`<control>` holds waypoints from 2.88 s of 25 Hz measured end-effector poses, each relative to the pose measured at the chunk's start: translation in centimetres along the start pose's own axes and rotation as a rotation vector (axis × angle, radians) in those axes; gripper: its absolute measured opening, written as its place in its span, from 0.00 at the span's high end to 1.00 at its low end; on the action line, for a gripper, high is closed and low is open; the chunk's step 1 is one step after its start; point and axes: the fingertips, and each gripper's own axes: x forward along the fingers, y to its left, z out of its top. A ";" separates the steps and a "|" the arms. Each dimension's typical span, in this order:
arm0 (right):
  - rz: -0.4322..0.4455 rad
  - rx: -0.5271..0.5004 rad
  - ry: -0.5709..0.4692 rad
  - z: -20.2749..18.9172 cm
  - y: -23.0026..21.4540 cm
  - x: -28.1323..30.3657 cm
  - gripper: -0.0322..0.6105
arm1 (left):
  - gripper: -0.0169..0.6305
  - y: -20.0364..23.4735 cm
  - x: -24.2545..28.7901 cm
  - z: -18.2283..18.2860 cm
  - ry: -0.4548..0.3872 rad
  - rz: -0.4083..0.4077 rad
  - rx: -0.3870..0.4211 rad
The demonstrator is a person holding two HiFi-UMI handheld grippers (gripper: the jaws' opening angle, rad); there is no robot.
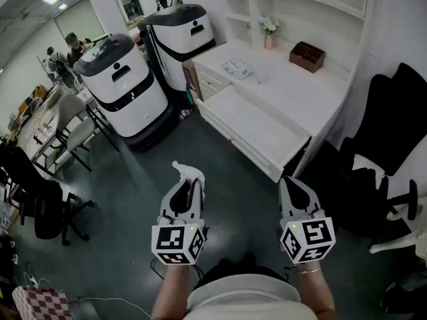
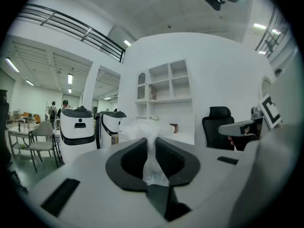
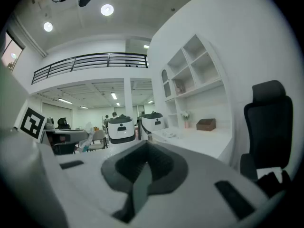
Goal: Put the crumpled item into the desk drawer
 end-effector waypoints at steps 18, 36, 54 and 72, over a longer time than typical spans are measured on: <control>0.005 0.001 -0.020 0.4 -0.8 -0.5 0.95 | 0.91 -0.5 -0.4 0.3 -0.024 0.033 -0.030; -0.038 0.031 0.009 0.3 -2.9 6.2 0.95 | 0.91 2.4 6.9 -0.2 0.005 0.011 -0.043; -0.141 0.032 0.017 4.2 -6.0 25.2 0.95 | 0.91 11.7 25.7 2.0 0.017 -0.084 -0.056; -0.240 0.024 0.016 5.8 -6.3 32.8 0.95 | 0.91 16.7 34.4 3.8 -0.001 -0.165 -0.056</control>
